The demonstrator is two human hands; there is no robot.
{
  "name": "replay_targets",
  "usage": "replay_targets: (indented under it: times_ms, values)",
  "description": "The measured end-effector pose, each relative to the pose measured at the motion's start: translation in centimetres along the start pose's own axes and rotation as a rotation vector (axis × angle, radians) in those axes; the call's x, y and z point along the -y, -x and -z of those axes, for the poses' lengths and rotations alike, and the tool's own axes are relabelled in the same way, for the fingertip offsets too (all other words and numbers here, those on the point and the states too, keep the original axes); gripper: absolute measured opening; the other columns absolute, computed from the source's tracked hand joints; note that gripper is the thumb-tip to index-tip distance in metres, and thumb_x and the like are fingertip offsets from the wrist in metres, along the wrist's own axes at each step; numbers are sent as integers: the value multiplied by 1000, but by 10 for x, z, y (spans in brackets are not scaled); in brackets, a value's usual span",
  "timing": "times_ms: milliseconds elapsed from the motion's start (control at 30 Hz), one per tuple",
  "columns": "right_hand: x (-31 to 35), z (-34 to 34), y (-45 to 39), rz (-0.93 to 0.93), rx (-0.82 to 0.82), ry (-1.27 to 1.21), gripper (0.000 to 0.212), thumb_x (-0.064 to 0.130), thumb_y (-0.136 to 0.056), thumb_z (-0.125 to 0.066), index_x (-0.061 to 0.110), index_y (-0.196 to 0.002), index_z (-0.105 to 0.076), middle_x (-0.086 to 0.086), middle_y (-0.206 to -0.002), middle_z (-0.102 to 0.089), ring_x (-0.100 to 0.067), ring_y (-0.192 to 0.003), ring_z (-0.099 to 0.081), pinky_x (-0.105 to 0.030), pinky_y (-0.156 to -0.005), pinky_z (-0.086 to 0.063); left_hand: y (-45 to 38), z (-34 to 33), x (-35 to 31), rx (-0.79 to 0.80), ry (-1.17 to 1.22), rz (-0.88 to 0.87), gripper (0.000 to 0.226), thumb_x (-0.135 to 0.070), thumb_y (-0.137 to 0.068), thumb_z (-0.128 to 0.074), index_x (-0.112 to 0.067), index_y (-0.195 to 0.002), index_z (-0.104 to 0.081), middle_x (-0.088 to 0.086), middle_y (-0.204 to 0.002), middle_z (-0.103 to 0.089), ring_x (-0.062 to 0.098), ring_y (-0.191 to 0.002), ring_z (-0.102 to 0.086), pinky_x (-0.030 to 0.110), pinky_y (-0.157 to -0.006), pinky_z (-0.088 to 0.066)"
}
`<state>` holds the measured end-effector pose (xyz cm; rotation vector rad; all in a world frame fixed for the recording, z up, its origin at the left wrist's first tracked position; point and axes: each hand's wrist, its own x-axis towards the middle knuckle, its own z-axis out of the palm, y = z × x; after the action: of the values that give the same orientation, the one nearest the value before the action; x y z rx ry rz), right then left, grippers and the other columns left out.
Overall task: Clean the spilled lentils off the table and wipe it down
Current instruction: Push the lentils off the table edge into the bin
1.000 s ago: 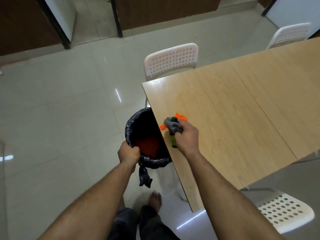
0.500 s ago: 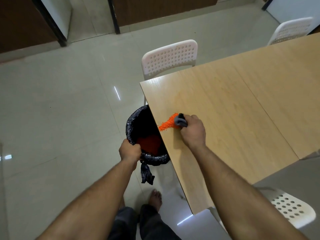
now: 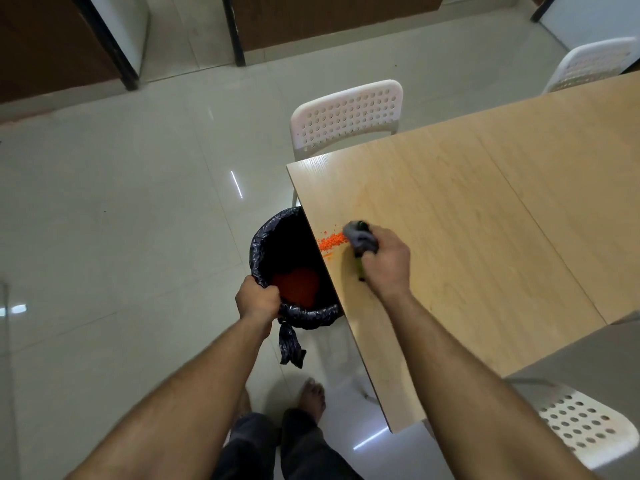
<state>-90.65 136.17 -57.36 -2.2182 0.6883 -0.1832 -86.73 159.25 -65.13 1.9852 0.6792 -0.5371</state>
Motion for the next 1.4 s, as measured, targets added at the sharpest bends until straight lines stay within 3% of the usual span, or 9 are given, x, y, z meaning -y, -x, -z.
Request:
replay_targets:
  times_ms: [100,233,400,633,833,933,1067,1233,1400]
  values:
    - [-16,14,-40,-95,-94,88,47,0,-81,-54,27,-114,-75,1,-104,-67,-23,-101,-63,-28,-82,-46,-5,0,1,8,-3,0,30,-8,-74,-52,-17,-101,-62,7,-96,-67,34,-85,-70,54,-72,-65]
    - [-22,3,-71,-126,-51,217,42,8,-86,-53,27,-119,-71,-7,-113,-66,-30,-105,-62,-32,-78,-47,-7,1,-1,11,3,2,30,-6,-75,-52,-15,-102,-61,8,-97,-67,35,-85,-70,54,-67,-65]
    - [-5,-27,-65,26,122,245,58,5,-83,-51,31,-133,-66,0,-113,-61,-31,-107,-56,-35,-80,-45,-12,-1,2,29,19,6,34,-10,-69,-52,-19,-100,-62,7,-97,-68,34,-85,-71,54,-70,-65]
    - [17,-49,-25,205,321,205,60,14,-83,-52,26,-139,-65,2,-115,-62,-22,-106,-48,-34,-83,-41,-5,-1,1,30,41,-2,27,-11,-70,-51,-22,-93,-59,7,-95,-67,34,-85,-70,55,-71,-65]
    - [18,-53,12,385,497,219,75,-3,-73,-53,30,-139,-65,4,-119,-66,-22,-103,-49,-35,-84,-43,-4,0,6,19,34,-7,35,-15,-67,-50,-19,-100,-62,7,-94,-67,35,-83,-69,55,-71,-65]
    - [13,-41,26,334,389,56,68,0,-68,-54,25,-129,-72,7,-112,-69,-20,-103,-57,-27,-86,-43,-6,4,8,19,30,-8,35,-15,-66,-50,-20,-98,-62,7,-95,-68,35,-84,-70,55,-72,-65]
    - [6,-10,10,24,87,-138,54,-6,-81,-54,16,-126,-75,6,-114,-68,-4,-105,-59,-2,-86,-38,-5,6,9,26,21,-25,36,-16,-63,-49,-20,-96,-62,7,-95,-68,34,-86,-69,55,-74,-65]
    - [-11,8,-27,173,244,360,64,1,-85,-59,28,-143,-62,2,-127,-62,-26,-115,-51,-35,-82,-45,3,6,12,33,30,-19,26,-8,-72,-53,-20,-94,-59,7,-95,-66,34,-87,-68,55,-75,-64]
    - [-3,-7,12,272,323,440,71,10,-80,-55,34,-146,-56,6,-130,-59,-25,-109,-46,-42,-77,-51,10,0,23,64,39,-7,30,-12,-66,-51,-23,-93,-60,6,-95,-68,33,-86,-70,55,-73,-65]
